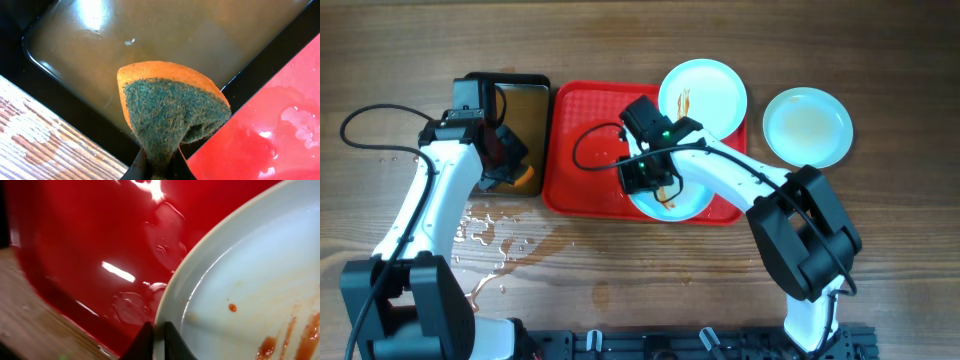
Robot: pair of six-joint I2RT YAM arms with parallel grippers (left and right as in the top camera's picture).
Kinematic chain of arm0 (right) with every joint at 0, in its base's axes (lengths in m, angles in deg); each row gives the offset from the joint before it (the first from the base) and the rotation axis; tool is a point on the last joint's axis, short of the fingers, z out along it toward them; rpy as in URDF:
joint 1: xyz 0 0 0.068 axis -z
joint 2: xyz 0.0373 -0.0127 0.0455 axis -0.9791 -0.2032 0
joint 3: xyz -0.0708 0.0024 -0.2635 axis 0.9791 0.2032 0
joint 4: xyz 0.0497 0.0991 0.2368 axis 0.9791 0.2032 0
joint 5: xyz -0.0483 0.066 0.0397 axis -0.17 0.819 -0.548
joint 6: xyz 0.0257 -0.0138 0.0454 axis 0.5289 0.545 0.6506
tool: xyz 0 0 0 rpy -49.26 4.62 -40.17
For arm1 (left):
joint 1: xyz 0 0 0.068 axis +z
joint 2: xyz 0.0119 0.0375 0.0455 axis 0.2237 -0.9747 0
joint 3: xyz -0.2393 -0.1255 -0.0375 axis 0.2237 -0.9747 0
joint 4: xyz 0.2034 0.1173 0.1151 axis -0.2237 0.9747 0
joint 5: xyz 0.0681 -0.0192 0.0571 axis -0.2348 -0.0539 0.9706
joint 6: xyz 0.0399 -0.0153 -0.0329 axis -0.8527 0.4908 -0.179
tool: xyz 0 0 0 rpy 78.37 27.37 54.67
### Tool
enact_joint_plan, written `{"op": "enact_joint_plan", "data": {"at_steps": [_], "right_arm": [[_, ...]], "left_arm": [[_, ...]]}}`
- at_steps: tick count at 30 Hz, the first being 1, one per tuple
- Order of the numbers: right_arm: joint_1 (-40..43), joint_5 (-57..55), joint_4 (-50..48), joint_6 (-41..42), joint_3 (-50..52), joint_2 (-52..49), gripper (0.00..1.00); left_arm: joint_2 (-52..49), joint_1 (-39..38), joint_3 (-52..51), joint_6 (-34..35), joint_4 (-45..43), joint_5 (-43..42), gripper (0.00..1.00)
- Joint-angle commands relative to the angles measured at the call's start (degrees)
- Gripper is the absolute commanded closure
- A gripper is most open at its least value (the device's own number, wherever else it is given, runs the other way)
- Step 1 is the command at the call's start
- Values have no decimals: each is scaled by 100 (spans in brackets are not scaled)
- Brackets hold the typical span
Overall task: Clean dirty plates on tray and stack at the side
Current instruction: 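Grip the rim of the lower white plate with the right gripper and drag it left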
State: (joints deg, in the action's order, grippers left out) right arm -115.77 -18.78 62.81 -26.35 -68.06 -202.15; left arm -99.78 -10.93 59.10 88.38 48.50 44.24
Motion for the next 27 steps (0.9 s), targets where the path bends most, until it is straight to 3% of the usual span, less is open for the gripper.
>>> {"op": "enact_joint_plan", "data": {"at_steps": [1, 5, 9, 11, 17, 22, 27], "right_arm": [[-48, 802, -669, 302, -4, -111, 92], [-46, 1187, -1364, 562, -105, -111, 89], [44, 1399, -1029, 328, -654, -111, 76], [140, 1228, -437, 79, -1073, -107, 75], [802, -855, 2061, -380, -2317, -79, 69], [1401, -1792, 3178, -562, -2326, -103, 67], [1773, -1869, 3519, -837, -1974, -103, 67]], "left_arm": [[-33, 26, -24, -48, -17, -33, 96], [-33, 26, -24, -48, -20, -33, 96], [-33, 26, -24, -50, -13, -33, 96], [-33, 26, -24, -50, 7, -33, 96], [-33, 26, -24, -50, 13, -31, 96], [-33, 26, -24, -50, -37, -31, 96], [-33, 26, -24, -50, -61, -31, 96]]}}
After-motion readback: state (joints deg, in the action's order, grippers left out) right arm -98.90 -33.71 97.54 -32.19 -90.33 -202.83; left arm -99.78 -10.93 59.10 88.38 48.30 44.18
